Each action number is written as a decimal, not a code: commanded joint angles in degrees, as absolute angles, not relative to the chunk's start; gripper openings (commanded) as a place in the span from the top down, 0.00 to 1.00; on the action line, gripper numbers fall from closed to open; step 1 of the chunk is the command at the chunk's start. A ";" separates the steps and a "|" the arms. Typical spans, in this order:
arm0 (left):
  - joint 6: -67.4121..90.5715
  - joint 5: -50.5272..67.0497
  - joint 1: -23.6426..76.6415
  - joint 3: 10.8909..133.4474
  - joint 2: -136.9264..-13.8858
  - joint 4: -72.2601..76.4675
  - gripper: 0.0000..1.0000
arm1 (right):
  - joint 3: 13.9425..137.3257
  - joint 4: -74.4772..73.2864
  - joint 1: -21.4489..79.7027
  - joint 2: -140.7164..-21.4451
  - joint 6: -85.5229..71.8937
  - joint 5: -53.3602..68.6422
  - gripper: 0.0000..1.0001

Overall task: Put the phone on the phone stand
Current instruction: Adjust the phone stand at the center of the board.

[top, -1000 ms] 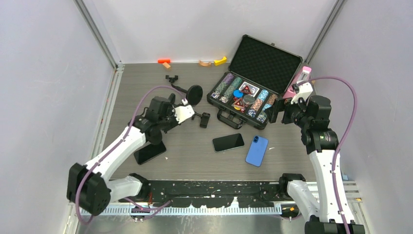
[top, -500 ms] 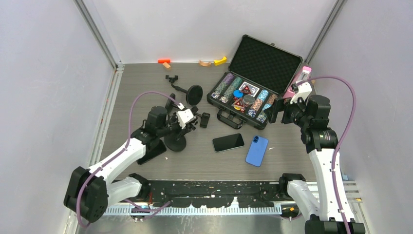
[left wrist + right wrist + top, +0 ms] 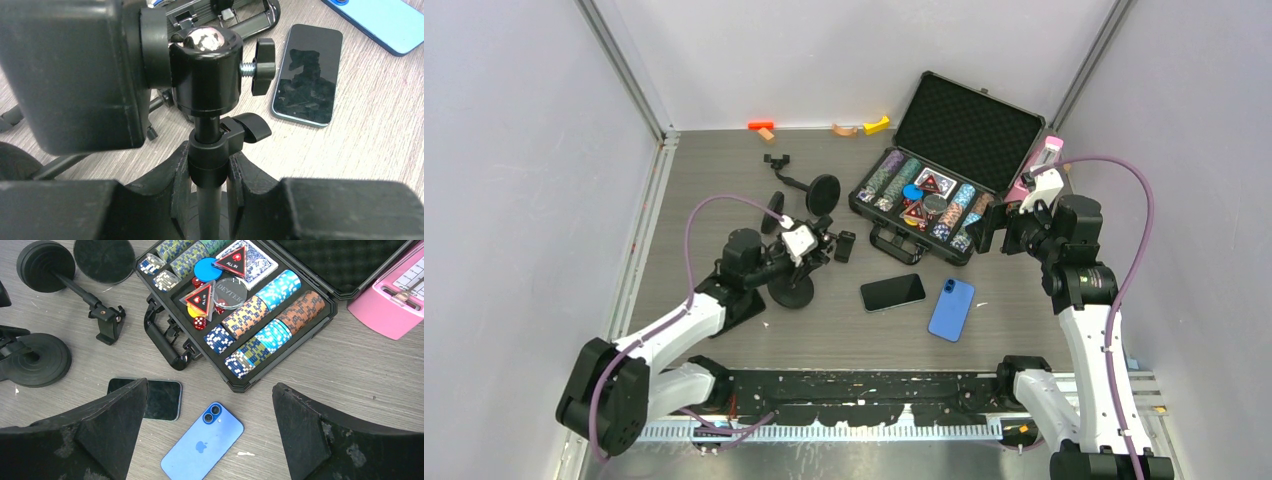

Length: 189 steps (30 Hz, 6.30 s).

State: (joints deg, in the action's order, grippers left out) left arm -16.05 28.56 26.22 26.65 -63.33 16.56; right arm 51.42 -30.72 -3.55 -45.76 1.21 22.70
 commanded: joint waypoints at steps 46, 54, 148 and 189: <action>-12.91 9.95 23.64 47.11 -49.26 -23.83 0.22 | 51.24 -29.38 -3.69 -46.48 2.01 23.03 0.00; -13.13 11.58 23.64 47.83 -53.48 -19.39 0.45 | 51.24 -29.38 -3.69 -46.58 2.11 23.06 0.00; -31.78 26.72 18.37 56.78 -54.35 -47.38 0.09 | 122.06 -62.50 46.87 -116.02 40.04 30.77 0.47; -18.82 18.31 18.37 46.20 -55.13 -18.51 0.08 | 101.99 -38.61 52.02 -100.92 4.33 -4.53 1.00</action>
State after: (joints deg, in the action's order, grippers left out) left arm -21.50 20.16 18.59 46.96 -54.52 -28.53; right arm 103.11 -44.69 50.65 -106.30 11.46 7.92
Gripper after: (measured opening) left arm 0.921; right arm 0.201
